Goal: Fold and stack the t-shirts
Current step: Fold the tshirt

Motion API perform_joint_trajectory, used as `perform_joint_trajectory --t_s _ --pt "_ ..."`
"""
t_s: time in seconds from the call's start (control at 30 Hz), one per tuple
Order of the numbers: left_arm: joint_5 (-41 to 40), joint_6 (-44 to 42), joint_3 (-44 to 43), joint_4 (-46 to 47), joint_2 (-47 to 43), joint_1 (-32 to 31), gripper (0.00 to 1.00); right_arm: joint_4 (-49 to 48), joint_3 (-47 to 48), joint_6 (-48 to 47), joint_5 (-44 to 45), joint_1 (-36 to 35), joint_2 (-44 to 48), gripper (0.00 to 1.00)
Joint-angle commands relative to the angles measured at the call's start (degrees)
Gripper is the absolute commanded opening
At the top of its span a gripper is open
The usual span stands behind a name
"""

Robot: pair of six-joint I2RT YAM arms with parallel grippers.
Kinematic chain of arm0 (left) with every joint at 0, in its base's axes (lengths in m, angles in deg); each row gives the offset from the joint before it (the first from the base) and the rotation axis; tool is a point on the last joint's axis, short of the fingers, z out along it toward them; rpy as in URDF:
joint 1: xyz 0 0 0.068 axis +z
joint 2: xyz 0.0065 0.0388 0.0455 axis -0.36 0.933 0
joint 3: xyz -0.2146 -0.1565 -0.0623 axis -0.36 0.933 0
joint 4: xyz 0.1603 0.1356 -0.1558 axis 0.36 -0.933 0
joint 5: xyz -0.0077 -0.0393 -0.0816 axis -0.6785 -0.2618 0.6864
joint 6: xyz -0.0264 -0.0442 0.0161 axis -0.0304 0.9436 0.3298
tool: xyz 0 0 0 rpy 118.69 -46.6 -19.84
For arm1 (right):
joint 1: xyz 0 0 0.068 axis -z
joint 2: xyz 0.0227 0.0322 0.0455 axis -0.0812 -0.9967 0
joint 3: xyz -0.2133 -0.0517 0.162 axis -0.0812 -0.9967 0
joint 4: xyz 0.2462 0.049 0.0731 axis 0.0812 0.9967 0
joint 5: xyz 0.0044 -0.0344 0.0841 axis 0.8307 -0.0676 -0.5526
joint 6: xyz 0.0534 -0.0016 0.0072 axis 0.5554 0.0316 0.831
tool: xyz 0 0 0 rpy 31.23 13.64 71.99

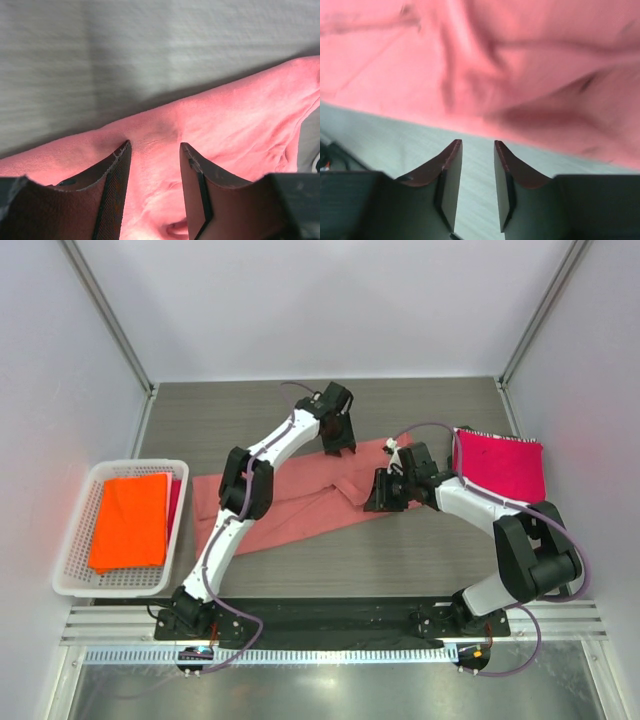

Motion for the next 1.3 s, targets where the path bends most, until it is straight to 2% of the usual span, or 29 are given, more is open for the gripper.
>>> perform_joint_trajectory --t_s 0.0,0.07,0.13,0.17,0.3,0.47,0.53,0.63,0.7,0.73,0.8,1.0,1.27 --pt "-6.6 -1.4 2.0 -2.0 1.7 2.8 0.47 -0.8 -1.1 -0.7 -10.0 -0.4 1.5 0.39" --pt "-6.9 -1.5 2.0 -1.8 1.5 3.3 0.47 -0.8 -1.1 -0.8 -12.9 -0.4 1.7 0.41" --pt "-6.8 -1.6 2.2 -1.5 1.3 3.8 0.47 -0.7 -0.6 -0.4 -11.8 -0.4 2.9 0.43" --pt "-6.7 -1.8 2.2 -1.5 1.2 3.8 0.47 -0.6 -0.2 -0.1 -6.5 -0.4 3.4 0.46" --pt "-6.1 -1.8 4.1 -0.4 0.0 3.8 0.47 0.0 5.3 0.9 3.7 -0.3 2.9 0.51" --pt "-6.4 -2.1 4.4 -0.6 -0.2 3.8 0.47 0.4 12.7 2.1 13.3 -0.2 -3.6 0.49" --pt "-6.3 -2.1 4.7 -0.4 -0.3 3.8 0.47 0.3 16.5 2.2 16.5 -0.3 -6.3 0.41" --pt "-6.5 -2.1 4.8 -0.3 -0.2 3.9 0.47 0.5 21.4 2.6 18.7 -0.3 -12.9 0.21" --pt "-6.4 -2.0 4.8 -0.1 -0.1 4.1 0.47 1.4 24.4 3.9 18.8 -0.3 -17.8 0.16" --pt "-6.4 -2.0 4.8 -0.1 0.0 4.2 0.47 2.4 25.4 4.6 21.8 -0.3 -19.1 0.11" --pt "-6.4 -1.7 4.5 -0.2 0.2 4.5 0.47 3.7 26.2 6.4 22.3 -0.4 -21.8 0.09" --pt "-6.5 -1.9 3.6 -0.4 0.7 5.2 0.47 5.8 21.0 6.8 26.3 -2.4 -20.4 0.01" --pt "-7.4 -2.1 -0.1 -0.8 2.5 7.0 0.48 5.3 2.0 10.1 27.8 -7.6 -2.1 0.01"
